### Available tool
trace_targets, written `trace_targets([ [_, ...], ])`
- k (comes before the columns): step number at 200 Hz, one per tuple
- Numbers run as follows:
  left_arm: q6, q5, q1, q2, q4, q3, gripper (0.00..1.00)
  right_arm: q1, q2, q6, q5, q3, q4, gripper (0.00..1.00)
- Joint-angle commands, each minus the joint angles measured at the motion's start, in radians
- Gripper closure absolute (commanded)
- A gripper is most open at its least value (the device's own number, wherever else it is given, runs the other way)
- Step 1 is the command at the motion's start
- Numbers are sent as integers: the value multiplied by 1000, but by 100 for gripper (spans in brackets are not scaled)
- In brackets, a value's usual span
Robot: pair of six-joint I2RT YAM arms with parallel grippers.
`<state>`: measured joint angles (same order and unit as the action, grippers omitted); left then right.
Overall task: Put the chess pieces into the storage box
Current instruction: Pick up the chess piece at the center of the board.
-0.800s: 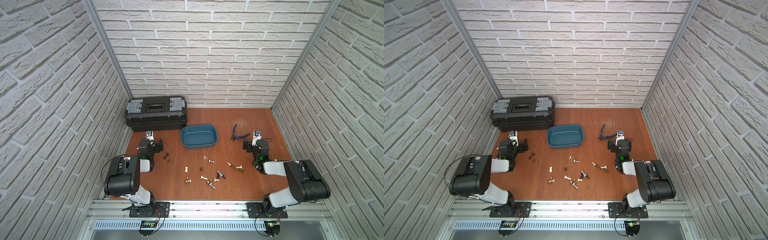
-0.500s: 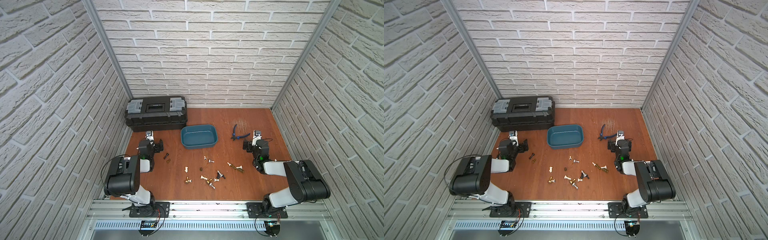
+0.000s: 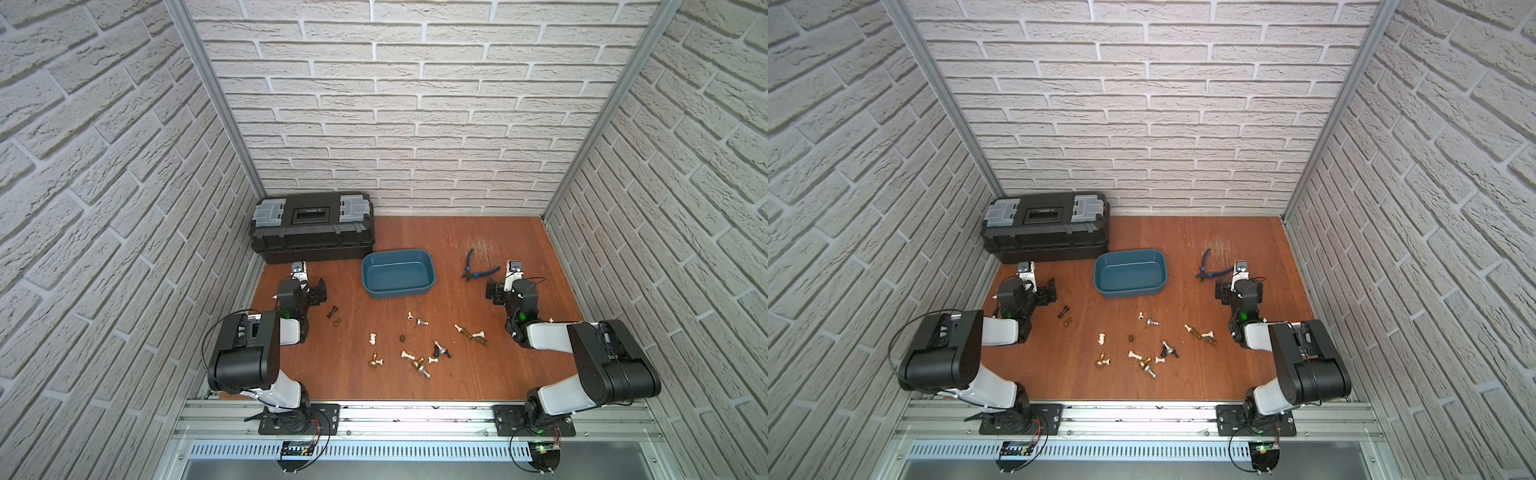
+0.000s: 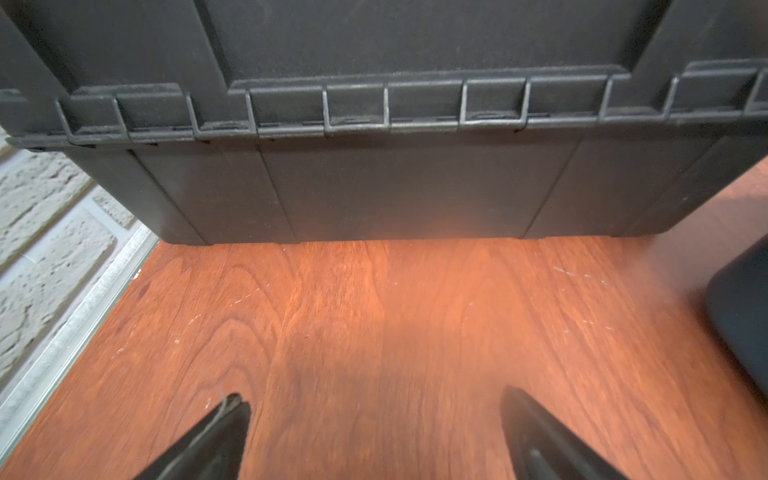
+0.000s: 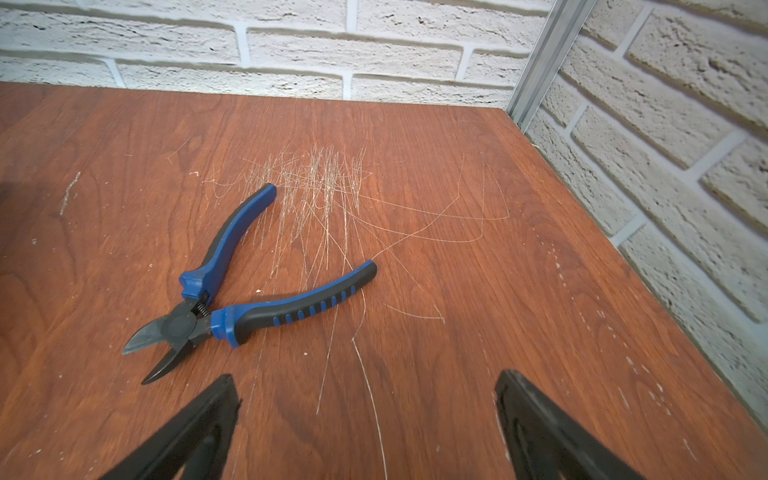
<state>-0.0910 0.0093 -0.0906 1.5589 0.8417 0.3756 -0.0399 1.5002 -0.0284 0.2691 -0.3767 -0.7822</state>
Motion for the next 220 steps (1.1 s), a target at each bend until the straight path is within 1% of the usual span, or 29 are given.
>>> trace_targets([
  [1, -10, 13, -6, 5, 40, 24, 2, 7, 8, 6, 13, -21, -45, 1],
  [41, -10, 11, -7, 2, 43, 22, 2, 7, 4, 8, 12, -15, -52, 1],
  [51, -10, 13, -6, 3, 42, 22, 3, 6, -6, 8, 20, -2, -76, 1],
  [59, -11, 13, -6, 3, 45, 21, 5, 7, -41, 2, 38, 4, -64, 1],
  [67, -12, 11, -7, -10, 34, 25, 7, 6, -100, 2, 62, -10, 24, 1],
  [80, -16, -1, -4, -70, -60, 50, 10, 9, -191, -61, 127, -98, 327, 1],
  [85, -21, -8, -3, -100, -132, 72, 12, 8, -200, -89, 148, -128, 401, 1],
  [95, -34, -43, 8, -151, -322, 144, 14, 8, -195, -134, 133, -189, 531, 0],
  [103, -44, -96, 26, -176, -457, 200, 16, 5, -191, -182, 118, -266, 683, 4],
  [109, -46, -131, 49, -189, -530, 232, 16, 1, -189, -203, 109, -319, 776, 5],
  [121, -46, -209, 105, -213, -642, 274, 16, -11, -203, -238, 97, -375, 867, 9],
  [141, -35, -291, 229, -250, -734, 292, 18, -35, -310, -290, 4, -372, 905, 17],
  [150, -48, -319, 285, -267, -786, 305, 19, -42, -370, -321, -80, -360, 913, 21],
  [165, -97, -335, 365, -292, -902, 344, 24, -66, -434, -331, -247, -380, 952, 29],
  [178, -135, -339, 443, -313, -993, 363, 27, -103, -449, -319, -340, -435, 1053, 34],
  [185, -152, -338, 486, -326, -1032, 369, 30, -126, -449, -312, -372, -462, 1114, 36],
  [202, -196, -338, 597, -350, -1130, 396, 35, -184, -455, -287, -439, -505, 1229, 50],
  [220, -252, -338, 726, -363, -1217, 428, 38, -264, -468, -285, -451, -511, 1306, 52],
])
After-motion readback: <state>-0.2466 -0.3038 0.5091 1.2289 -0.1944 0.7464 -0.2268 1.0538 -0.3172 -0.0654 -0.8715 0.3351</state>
